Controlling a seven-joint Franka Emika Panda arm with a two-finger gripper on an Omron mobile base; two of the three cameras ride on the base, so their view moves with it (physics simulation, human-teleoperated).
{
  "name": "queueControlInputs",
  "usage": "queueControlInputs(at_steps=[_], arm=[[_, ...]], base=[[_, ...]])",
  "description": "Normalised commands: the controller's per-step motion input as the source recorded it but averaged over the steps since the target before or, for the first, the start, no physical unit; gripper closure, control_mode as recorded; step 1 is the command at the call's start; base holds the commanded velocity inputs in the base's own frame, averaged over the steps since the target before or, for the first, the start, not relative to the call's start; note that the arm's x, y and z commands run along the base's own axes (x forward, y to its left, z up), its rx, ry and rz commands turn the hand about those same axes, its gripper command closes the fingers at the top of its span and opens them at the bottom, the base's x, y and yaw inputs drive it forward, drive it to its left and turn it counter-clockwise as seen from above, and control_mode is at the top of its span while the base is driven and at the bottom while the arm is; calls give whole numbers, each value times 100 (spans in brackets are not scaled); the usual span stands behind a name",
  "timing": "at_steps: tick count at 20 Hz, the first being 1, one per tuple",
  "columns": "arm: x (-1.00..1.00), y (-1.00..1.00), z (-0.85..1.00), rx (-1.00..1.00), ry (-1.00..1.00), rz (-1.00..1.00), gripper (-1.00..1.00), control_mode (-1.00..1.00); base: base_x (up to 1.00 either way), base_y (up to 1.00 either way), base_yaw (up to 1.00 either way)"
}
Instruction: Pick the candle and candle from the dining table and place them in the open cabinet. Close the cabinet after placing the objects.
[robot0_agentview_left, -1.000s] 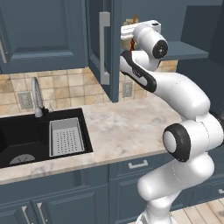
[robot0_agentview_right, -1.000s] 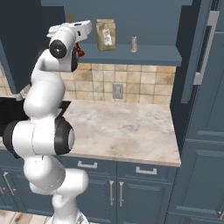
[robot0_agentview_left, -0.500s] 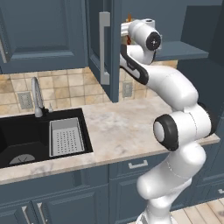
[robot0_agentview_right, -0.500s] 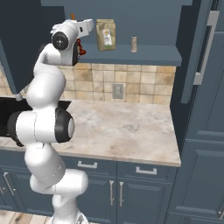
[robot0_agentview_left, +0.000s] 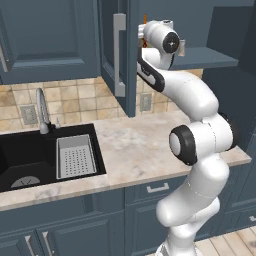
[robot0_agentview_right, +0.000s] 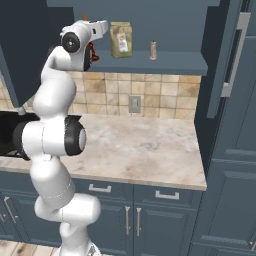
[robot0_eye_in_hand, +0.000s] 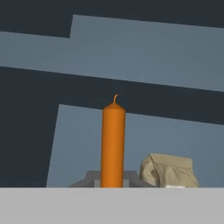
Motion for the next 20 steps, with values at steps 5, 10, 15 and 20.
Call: queueControlInputs(at_steps=[5, 10, 15, 20], arm=[[0, -6, -5, 1, -4, 0, 100, -100], [0, -18, -12, 5, -2, 0, 100, -100], [1, -21, -9, 6, -1, 0, 100, -100], [3, -8, -4, 1, 0, 0, 100, -100]], base=[[0, 0, 0], [0, 0, 0], [0, 0, 0], [0, 0, 0]])
